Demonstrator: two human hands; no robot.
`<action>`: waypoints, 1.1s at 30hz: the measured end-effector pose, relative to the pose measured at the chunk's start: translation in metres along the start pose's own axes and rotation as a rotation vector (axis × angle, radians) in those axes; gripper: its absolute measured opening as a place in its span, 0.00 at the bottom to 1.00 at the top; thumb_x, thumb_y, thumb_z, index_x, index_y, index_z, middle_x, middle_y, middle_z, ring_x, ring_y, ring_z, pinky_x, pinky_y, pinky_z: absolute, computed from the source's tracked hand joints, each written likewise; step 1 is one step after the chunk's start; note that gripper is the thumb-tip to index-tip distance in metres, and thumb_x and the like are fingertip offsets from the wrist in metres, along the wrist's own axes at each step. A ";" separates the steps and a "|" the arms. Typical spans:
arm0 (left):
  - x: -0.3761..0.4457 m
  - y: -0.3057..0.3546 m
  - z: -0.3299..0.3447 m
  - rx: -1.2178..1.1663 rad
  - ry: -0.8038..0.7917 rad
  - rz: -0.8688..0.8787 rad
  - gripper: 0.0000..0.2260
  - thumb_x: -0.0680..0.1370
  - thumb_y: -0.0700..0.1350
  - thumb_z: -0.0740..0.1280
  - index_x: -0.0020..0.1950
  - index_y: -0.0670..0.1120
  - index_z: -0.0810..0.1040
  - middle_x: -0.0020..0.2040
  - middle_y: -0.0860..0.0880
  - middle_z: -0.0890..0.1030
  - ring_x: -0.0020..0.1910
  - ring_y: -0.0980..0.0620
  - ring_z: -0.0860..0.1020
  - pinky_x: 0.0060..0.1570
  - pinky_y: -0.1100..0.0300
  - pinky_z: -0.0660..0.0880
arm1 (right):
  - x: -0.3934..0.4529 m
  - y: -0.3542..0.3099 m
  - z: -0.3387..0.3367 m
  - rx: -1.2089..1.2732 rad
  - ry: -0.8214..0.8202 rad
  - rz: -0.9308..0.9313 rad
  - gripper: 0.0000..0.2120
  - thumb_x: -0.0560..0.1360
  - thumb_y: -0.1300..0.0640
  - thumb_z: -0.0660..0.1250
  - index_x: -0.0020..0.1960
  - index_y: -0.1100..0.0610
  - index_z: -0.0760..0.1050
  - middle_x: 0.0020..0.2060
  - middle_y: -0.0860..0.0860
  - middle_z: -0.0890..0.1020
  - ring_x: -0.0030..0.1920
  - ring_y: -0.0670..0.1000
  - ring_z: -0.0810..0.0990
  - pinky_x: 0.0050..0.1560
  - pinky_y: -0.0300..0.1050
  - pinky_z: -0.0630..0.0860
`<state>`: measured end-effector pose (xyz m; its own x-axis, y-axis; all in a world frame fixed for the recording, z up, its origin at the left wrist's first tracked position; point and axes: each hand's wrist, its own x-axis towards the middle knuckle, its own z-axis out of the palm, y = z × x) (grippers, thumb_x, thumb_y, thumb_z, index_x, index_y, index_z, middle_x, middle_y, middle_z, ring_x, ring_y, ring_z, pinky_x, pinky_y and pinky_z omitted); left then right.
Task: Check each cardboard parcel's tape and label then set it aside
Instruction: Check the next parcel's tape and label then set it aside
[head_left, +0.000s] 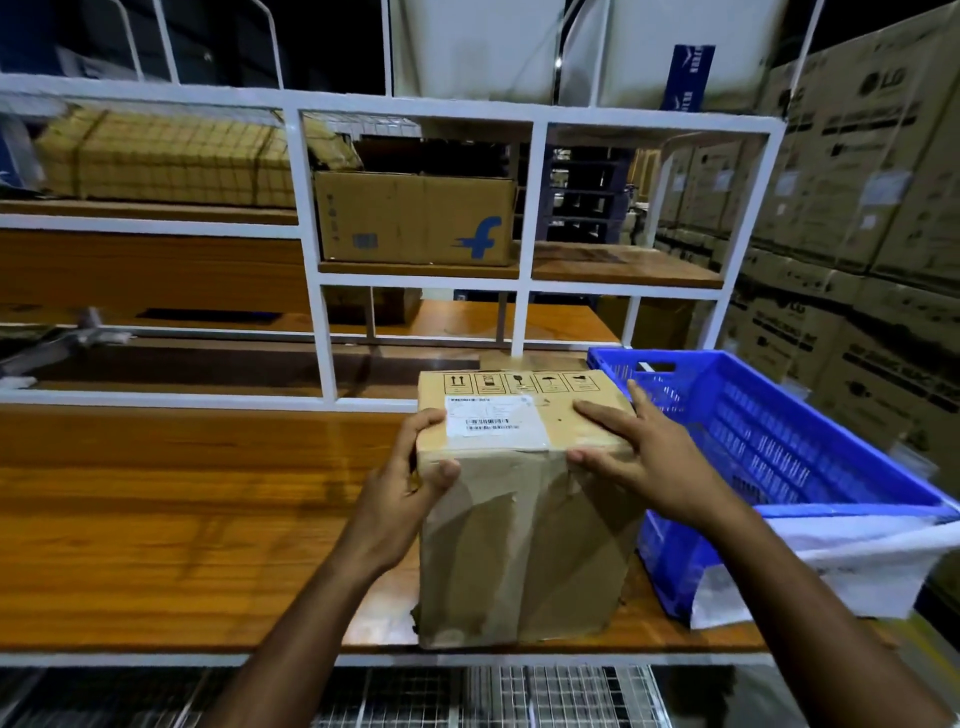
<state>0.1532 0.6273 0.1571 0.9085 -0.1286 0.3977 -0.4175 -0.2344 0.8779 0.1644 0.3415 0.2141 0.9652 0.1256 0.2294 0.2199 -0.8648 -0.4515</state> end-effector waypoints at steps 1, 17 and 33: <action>-0.001 0.000 0.001 0.036 0.012 0.007 0.30 0.68 0.71 0.68 0.68 0.69 0.64 0.60 0.71 0.72 0.55 0.67 0.77 0.45 0.61 0.81 | 0.000 0.000 0.001 0.017 0.006 0.006 0.36 0.64 0.25 0.63 0.71 0.29 0.64 0.80 0.53 0.45 0.77 0.63 0.55 0.72 0.64 0.63; 0.002 0.006 -0.010 0.057 -0.030 0.026 0.31 0.67 0.52 0.76 0.66 0.57 0.66 0.59 0.66 0.73 0.57 0.64 0.76 0.50 0.63 0.80 | -0.027 0.009 0.008 0.152 0.111 0.011 0.55 0.59 0.45 0.82 0.78 0.40 0.56 0.72 0.50 0.70 0.70 0.55 0.68 0.68 0.56 0.71; -0.014 -0.035 -0.060 -0.589 0.210 -0.214 0.25 0.69 0.42 0.74 0.62 0.52 0.66 0.63 0.44 0.74 0.61 0.45 0.78 0.45 0.48 0.83 | -0.034 0.024 0.071 0.626 -0.079 0.029 0.50 0.62 0.44 0.83 0.77 0.40 0.61 0.70 0.42 0.73 0.68 0.45 0.74 0.65 0.49 0.75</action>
<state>0.1563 0.6948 0.1365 0.9796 0.0668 0.1893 -0.2007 0.3405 0.9186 0.1464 0.3509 0.1344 0.9743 0.1622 0.1561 0.2116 -0.4227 -0.8812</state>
